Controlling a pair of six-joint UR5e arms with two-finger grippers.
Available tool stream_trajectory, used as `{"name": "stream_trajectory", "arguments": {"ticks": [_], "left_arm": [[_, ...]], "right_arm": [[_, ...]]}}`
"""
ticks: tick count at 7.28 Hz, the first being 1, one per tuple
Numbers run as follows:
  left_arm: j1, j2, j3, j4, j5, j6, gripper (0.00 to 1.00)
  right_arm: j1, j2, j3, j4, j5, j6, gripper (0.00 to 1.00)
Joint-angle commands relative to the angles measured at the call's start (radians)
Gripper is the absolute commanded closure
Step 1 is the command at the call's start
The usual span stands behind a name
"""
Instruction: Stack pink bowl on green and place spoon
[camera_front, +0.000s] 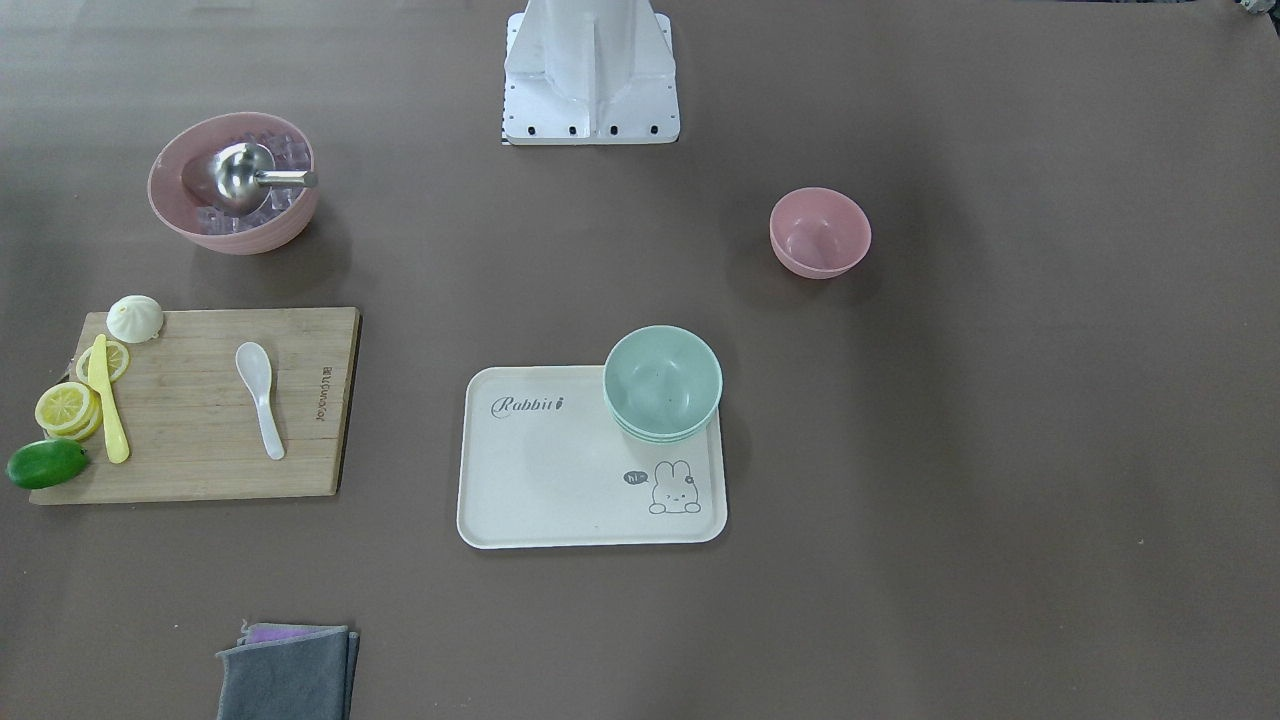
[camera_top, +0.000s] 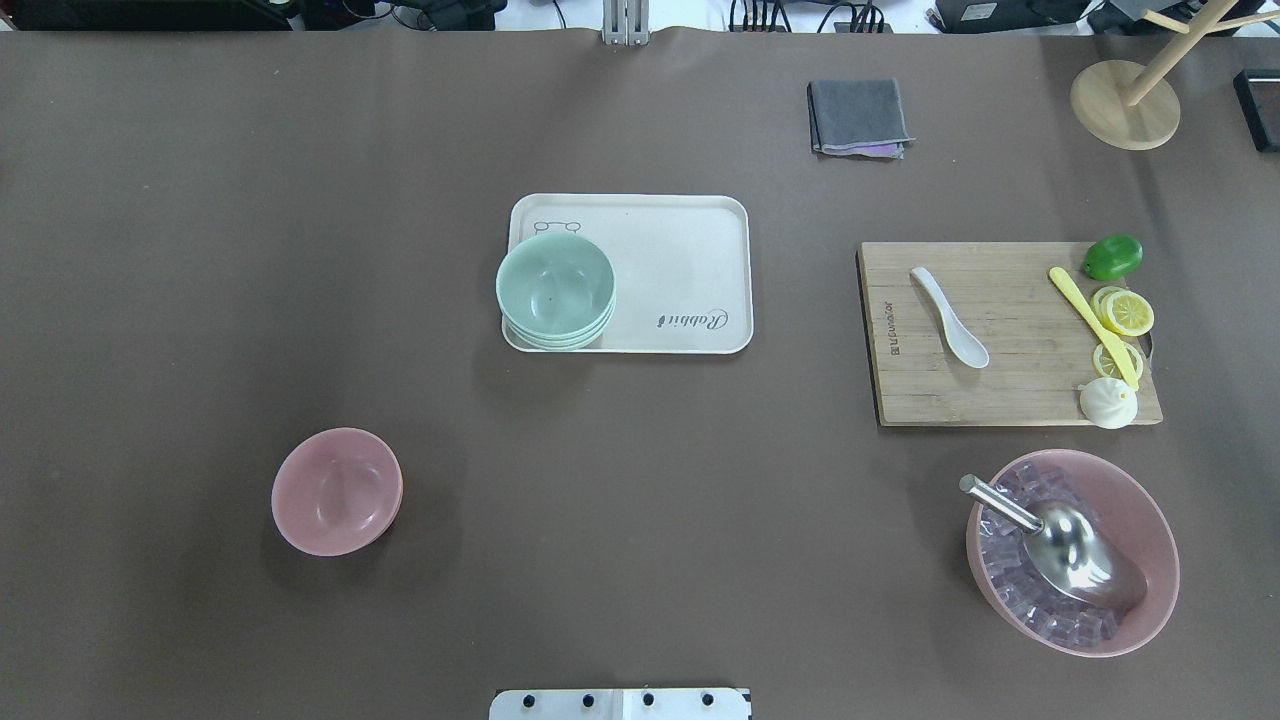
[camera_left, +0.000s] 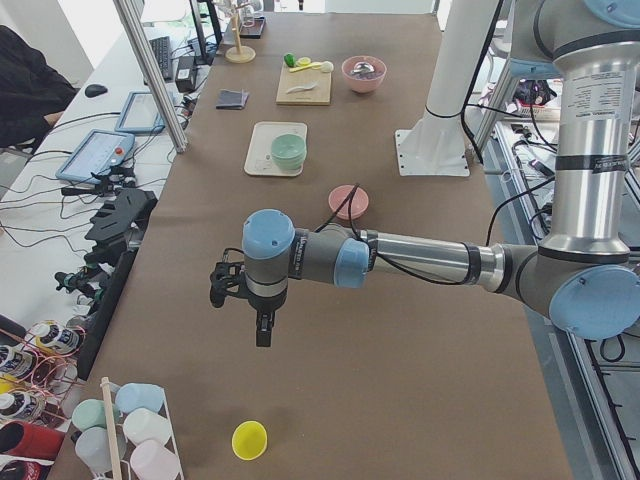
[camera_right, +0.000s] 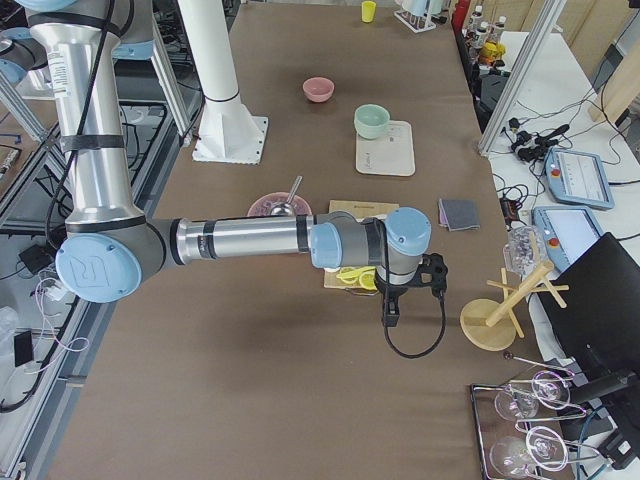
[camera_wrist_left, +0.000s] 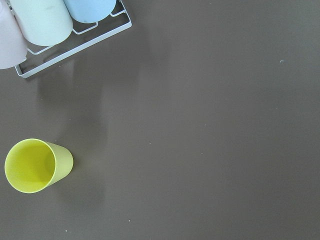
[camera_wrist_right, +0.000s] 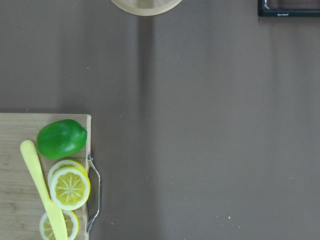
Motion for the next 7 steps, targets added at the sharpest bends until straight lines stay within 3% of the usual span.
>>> {"name": "stream_trajectory", "arguments": {"ticks": [1,7], "left_arm": [[0.0,0.0,0.0,0.0,0.0,-0.008,0.02],[0.0,0.0,0.003,0.0,0.0,-0.008,0.02]], "right_arm": [[-0.001,0.001,0.001,0.001,0.003,0.012,0.0],[-0.001,-0.002,0.003,0.008,0.018,0.012,0.0]]}}
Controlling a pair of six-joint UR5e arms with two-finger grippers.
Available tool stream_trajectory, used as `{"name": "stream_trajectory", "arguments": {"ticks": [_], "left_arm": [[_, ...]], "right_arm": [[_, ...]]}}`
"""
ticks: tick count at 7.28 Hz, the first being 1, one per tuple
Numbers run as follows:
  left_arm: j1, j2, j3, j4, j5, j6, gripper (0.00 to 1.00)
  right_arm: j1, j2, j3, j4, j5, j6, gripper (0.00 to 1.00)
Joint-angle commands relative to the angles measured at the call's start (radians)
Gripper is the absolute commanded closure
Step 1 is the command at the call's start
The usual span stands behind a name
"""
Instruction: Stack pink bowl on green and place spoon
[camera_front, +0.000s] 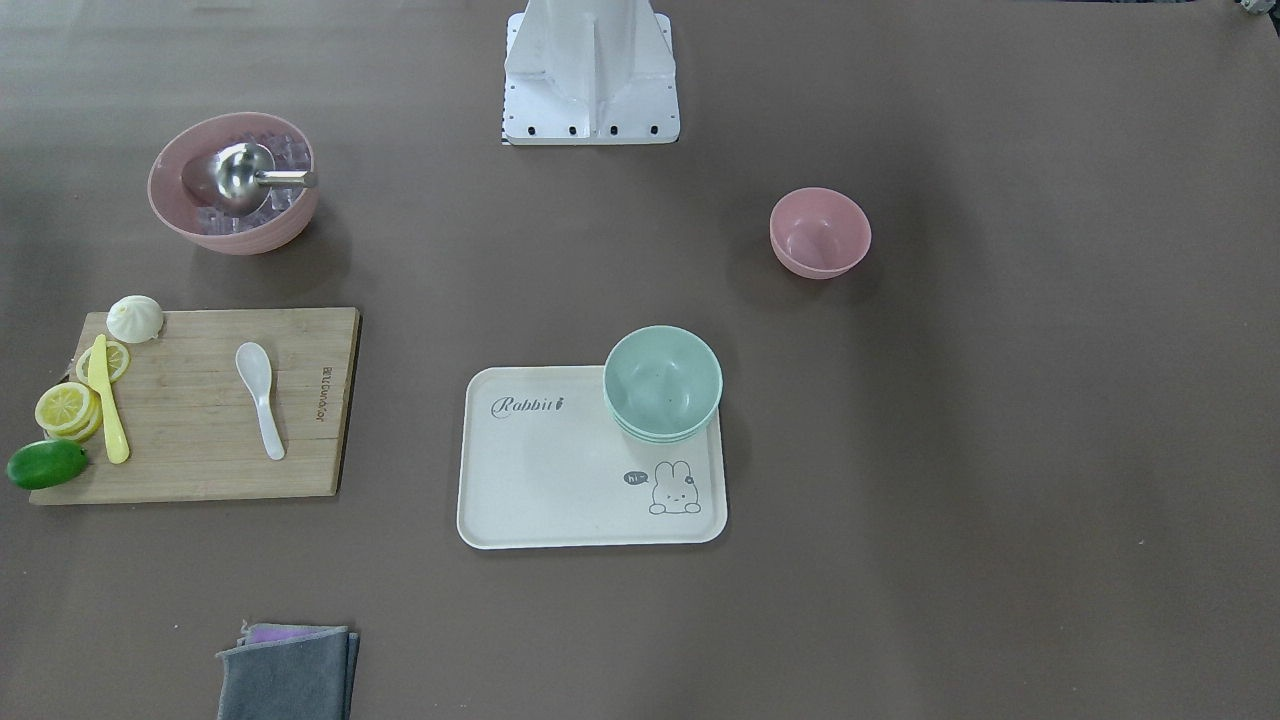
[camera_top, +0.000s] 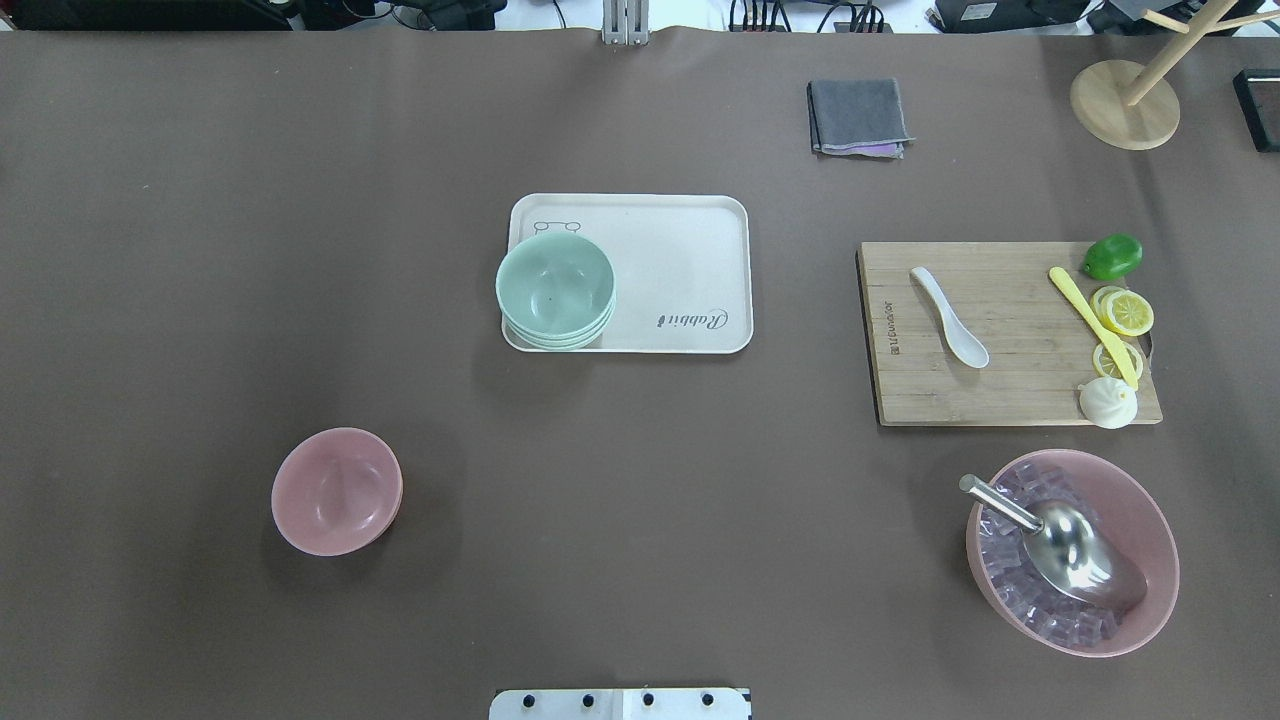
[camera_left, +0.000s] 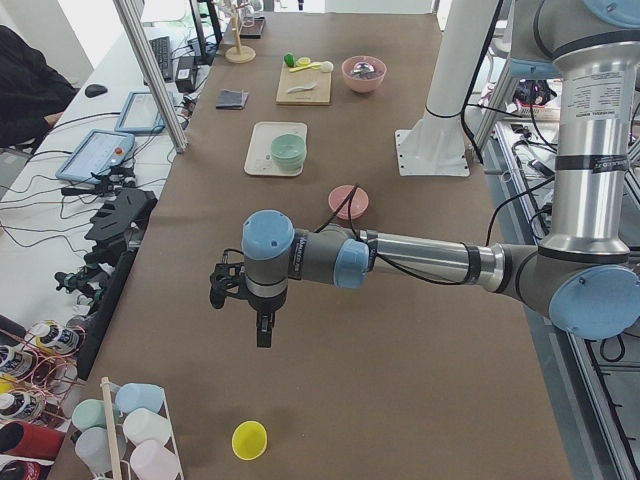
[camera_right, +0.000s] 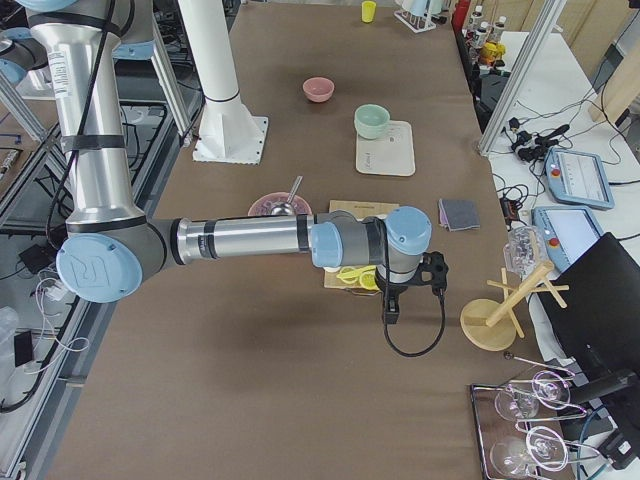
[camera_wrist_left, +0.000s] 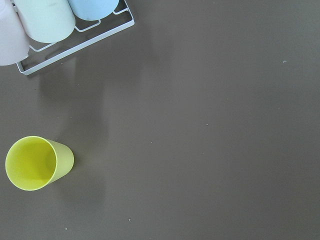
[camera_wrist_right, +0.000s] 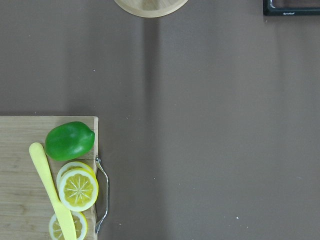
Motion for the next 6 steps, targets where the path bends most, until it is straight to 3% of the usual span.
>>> {"name": "stream_trajectory", "arguments": {"ticks": [1,5,6], "left_arm": [[0.0,0.0,-0.001,0.0,0.0,0.0,0.02],[0.023,-0.05,-0.044,-0.008,0.0,0.0,0.02],[0.046,-0.063,-0.111,-0.014,-0.006,-0.035,0.02]], "right_arm": [[0.0,0.0,0.001,0.003,-0.001,-0.001,0.0],[0.0,0.002,0.002,0.001,0.002,-0.001,0.0],[0.0,0.002,0.007,0.001,0.002,-0.001,0.0]]}}
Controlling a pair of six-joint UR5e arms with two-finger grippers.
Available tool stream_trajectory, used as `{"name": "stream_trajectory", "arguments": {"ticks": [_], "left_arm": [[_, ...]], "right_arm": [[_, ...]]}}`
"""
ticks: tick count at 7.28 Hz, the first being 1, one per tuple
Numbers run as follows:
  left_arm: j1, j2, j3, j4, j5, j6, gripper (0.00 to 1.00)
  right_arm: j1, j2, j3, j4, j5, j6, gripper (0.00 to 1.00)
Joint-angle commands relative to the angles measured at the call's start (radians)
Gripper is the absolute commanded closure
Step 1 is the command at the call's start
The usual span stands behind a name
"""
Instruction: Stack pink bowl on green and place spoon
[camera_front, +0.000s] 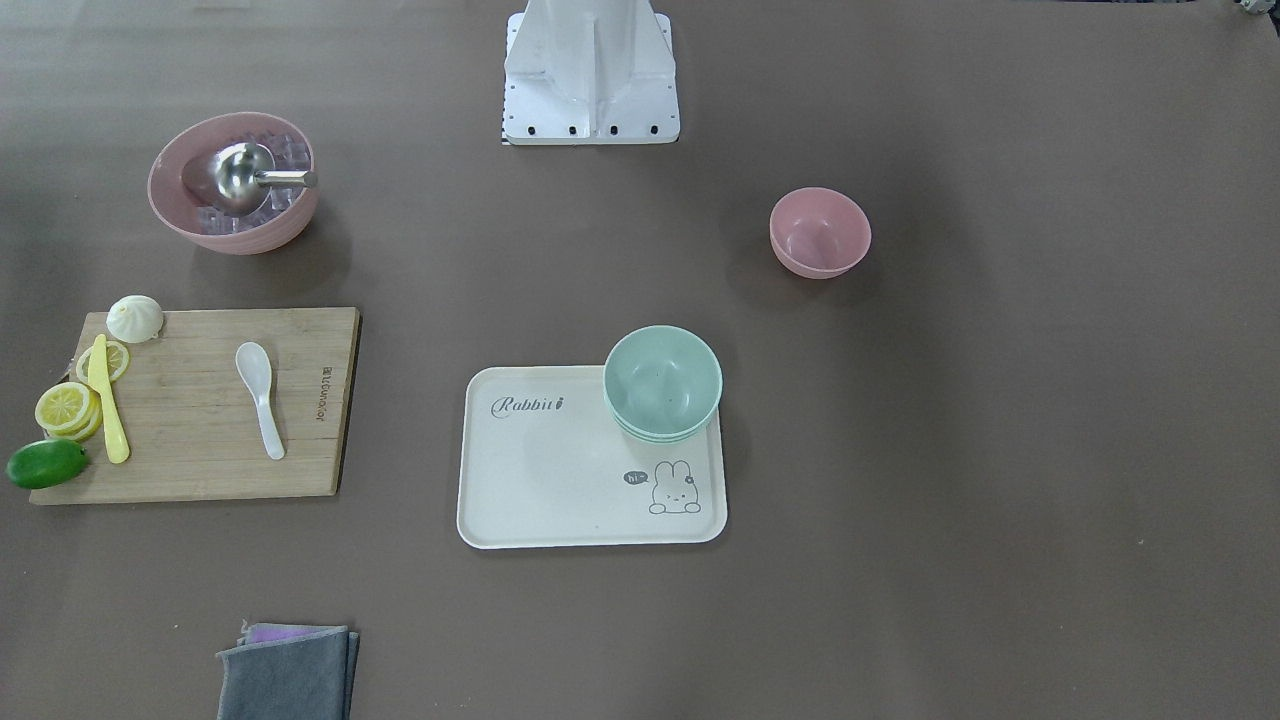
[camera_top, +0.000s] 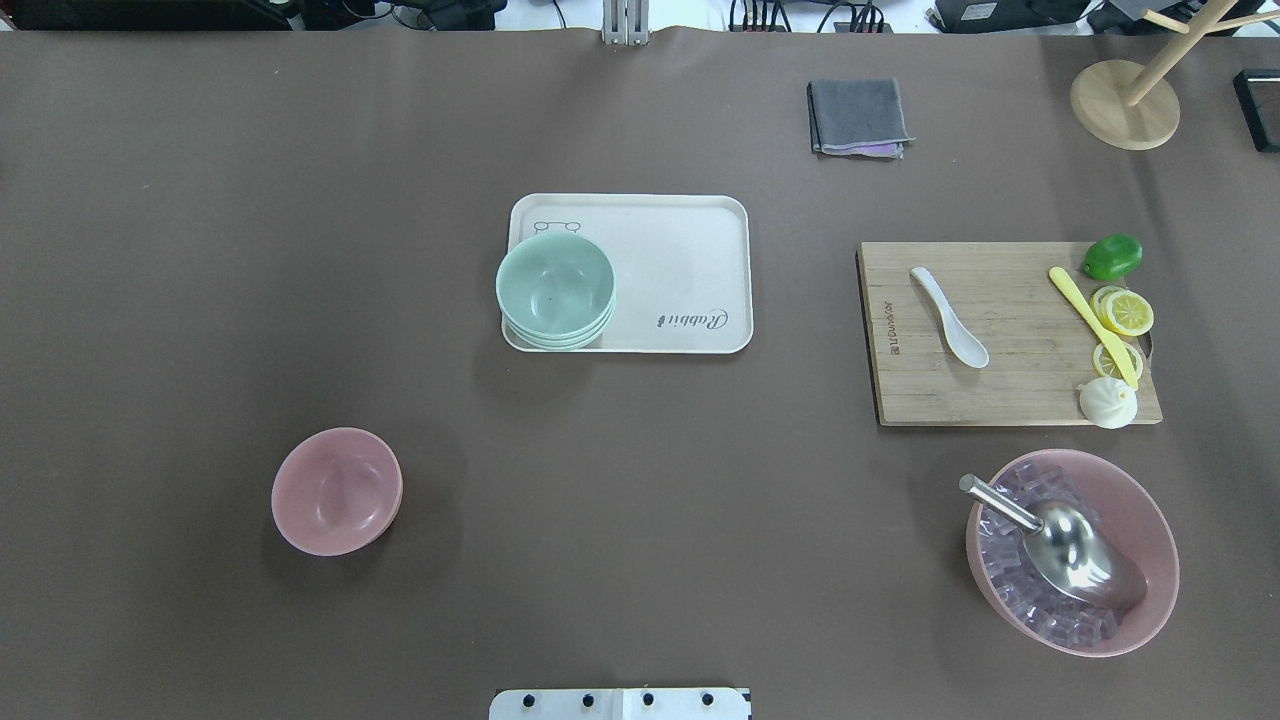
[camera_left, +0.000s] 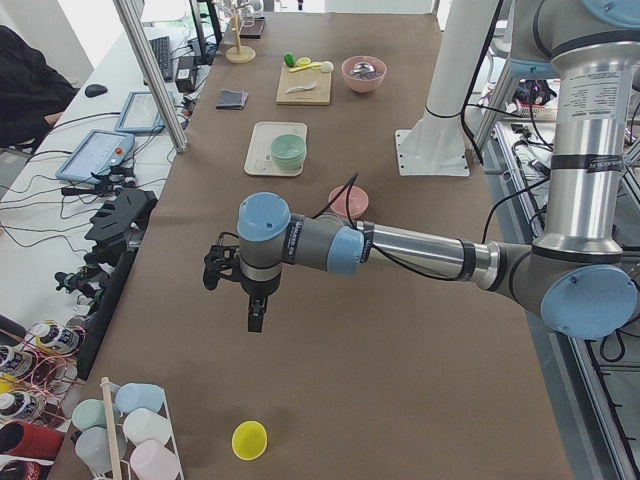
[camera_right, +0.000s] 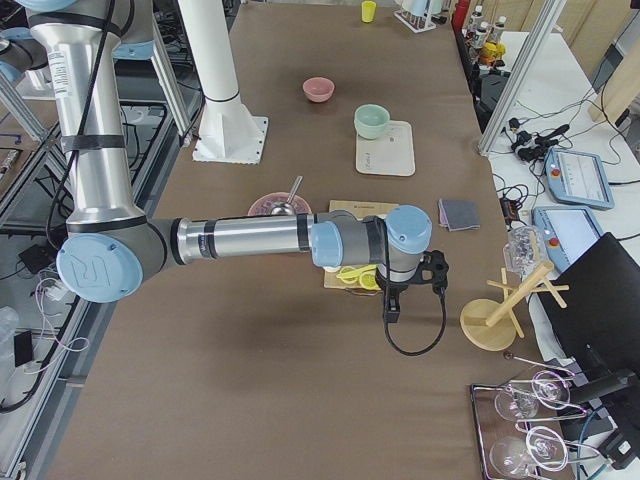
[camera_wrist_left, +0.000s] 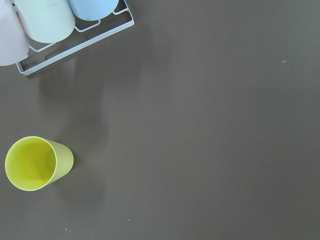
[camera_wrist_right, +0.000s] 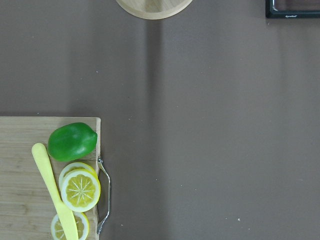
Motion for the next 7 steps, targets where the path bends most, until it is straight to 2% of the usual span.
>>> {"name": "stream_trajectory", "arguments": {"ticks": [1,2,3,4,6,7], "left_arm": [[0.076,-0.027,-0.122,-0.003,-0.005,-0.122,0.02],[0.094,-0.081,-0.151,-0.006,-0.018,-0.2,0.02],[0.132,-0.124,-0.155,-0.021,-0.119,-0.399,0.02],[0.259,-0.145,-0.2,-0.082,-0.138,-0.61,0.02],[0.552,-0.136,-0.267,-0.18,-0.01,-0.959,0.03],[0.713,-0.124,-0.302,-0.187,0.118,-1.068,0.03]], "right_arm": [[0.0,-0.002,0.005,-0.001,0.002,0.0,0.0],[0.0,-0.003,0.005,-0.002,0.002,0.0,0.0],[0.0,-0.007,0.005,-0.001,0.011,0.0,0.0],[0.0,-0.007,0.003,-0.002,0.017,0.0,0.0],[0.0,-0.005,0.0,-0.003,0.011,-0.001,0.0],[-0.001,-0.01,-0.006,0.001,-0.001,-0.005,0.0]]}}
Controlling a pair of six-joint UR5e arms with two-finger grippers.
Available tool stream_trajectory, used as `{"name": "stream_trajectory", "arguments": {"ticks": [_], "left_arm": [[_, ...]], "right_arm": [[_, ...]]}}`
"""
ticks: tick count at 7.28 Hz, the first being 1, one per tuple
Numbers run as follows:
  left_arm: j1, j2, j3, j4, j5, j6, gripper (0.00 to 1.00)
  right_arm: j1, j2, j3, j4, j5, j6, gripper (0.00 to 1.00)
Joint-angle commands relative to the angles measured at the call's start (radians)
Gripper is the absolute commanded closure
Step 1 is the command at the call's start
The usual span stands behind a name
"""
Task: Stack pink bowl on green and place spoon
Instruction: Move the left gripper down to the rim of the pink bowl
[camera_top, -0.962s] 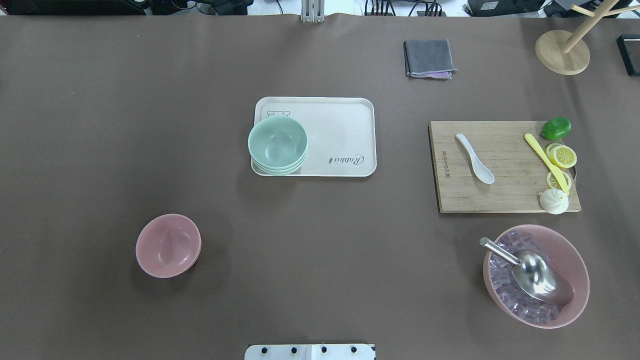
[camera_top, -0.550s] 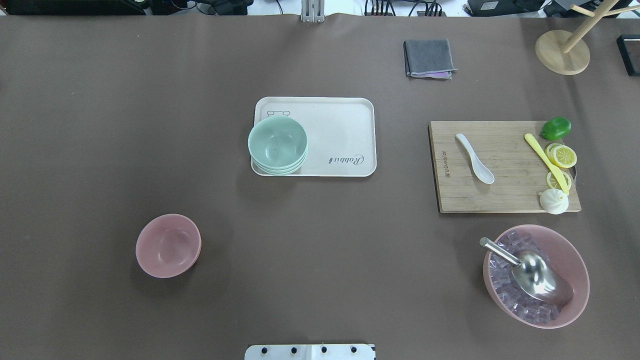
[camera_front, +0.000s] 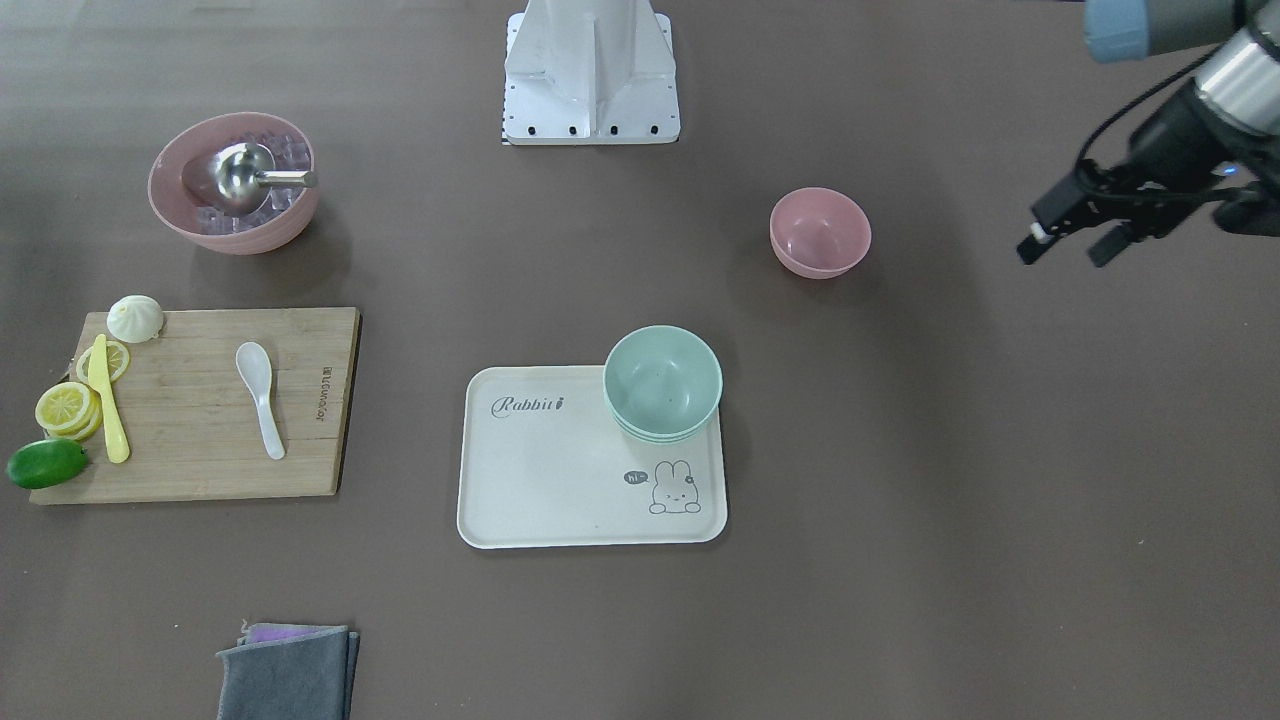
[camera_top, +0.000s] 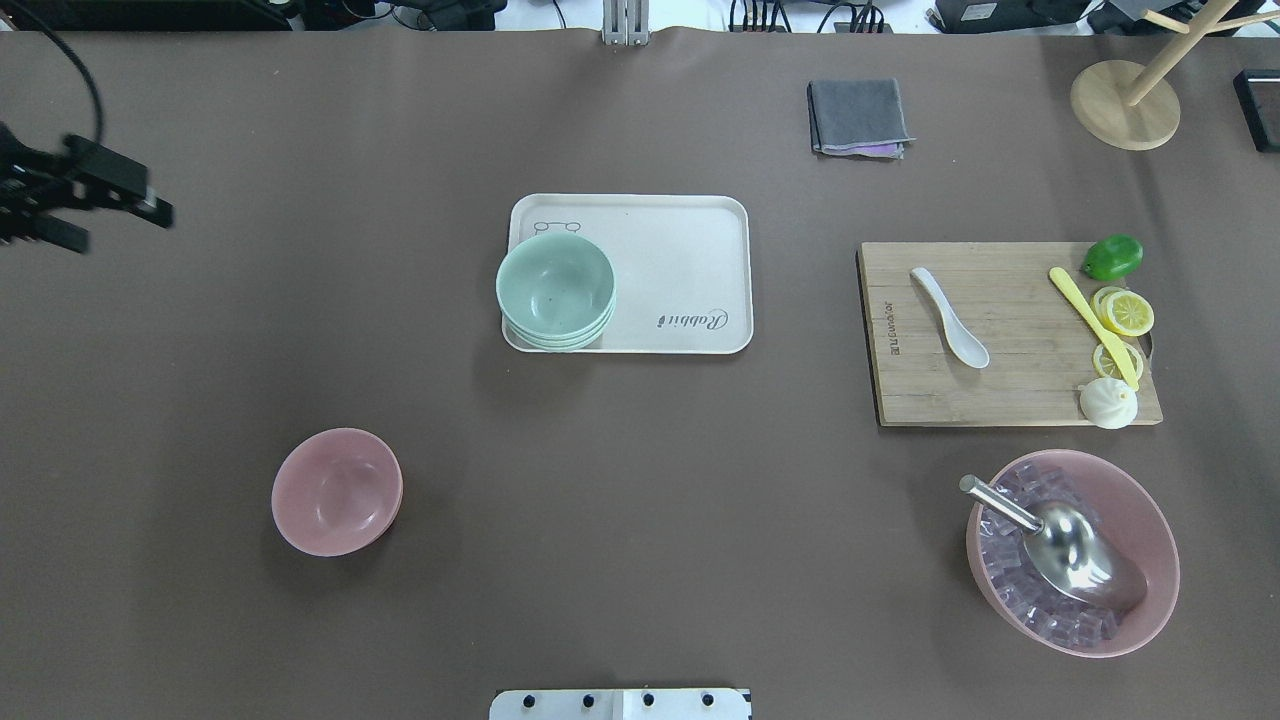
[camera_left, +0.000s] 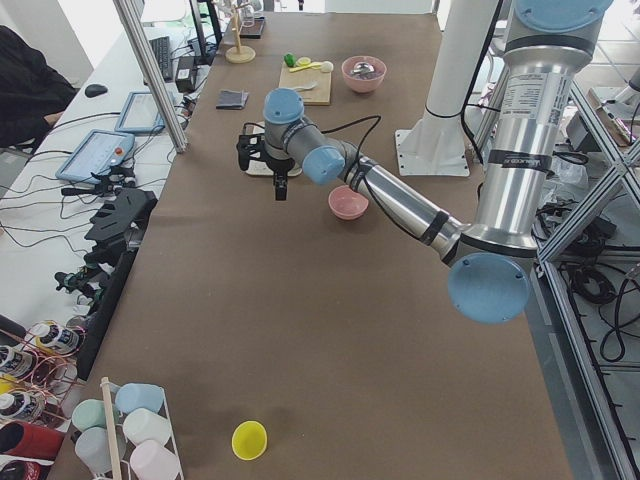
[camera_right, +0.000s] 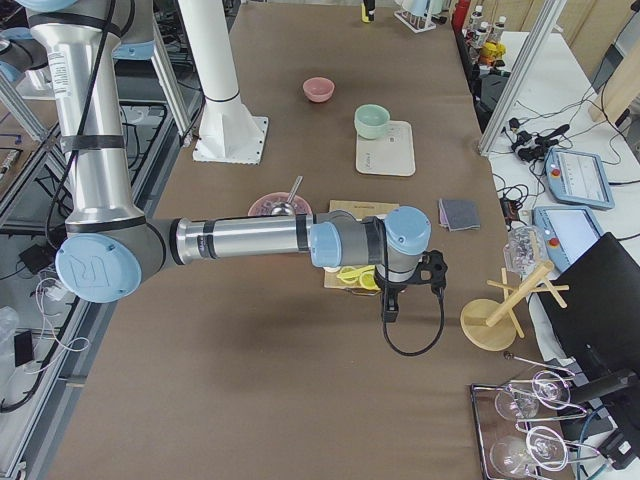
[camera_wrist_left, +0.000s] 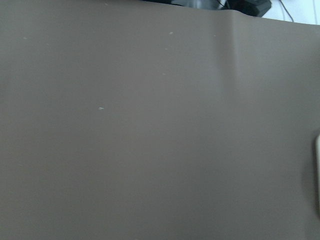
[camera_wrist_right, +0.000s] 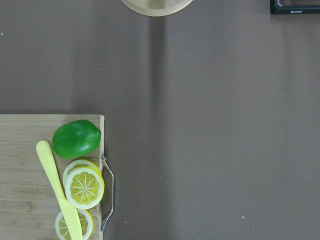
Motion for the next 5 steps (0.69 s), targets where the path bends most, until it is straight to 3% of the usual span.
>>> {"name": "stream_trajectory", "arguments": {"ticks": [1,3,5], "left_arm": [[0.317,0.023,-0.051,-0.028,0.23,-0.222,0.03],[0.428,0.108,-0.048,-0.099,0.308,-0.254,0.05],[0.43,0.234,0.0,-0.324,0.305,-0.258,0.05]], "right_arm": [[-0.001,-0.006,-0.002,0.004,-0.005,-0.007,0.0],[-0.001,-0.009,0.002,0.005,0.006,0.0,0.0],[-0.003,-0.009,0.004,0.004,0.008,0.002,0.0]]}}
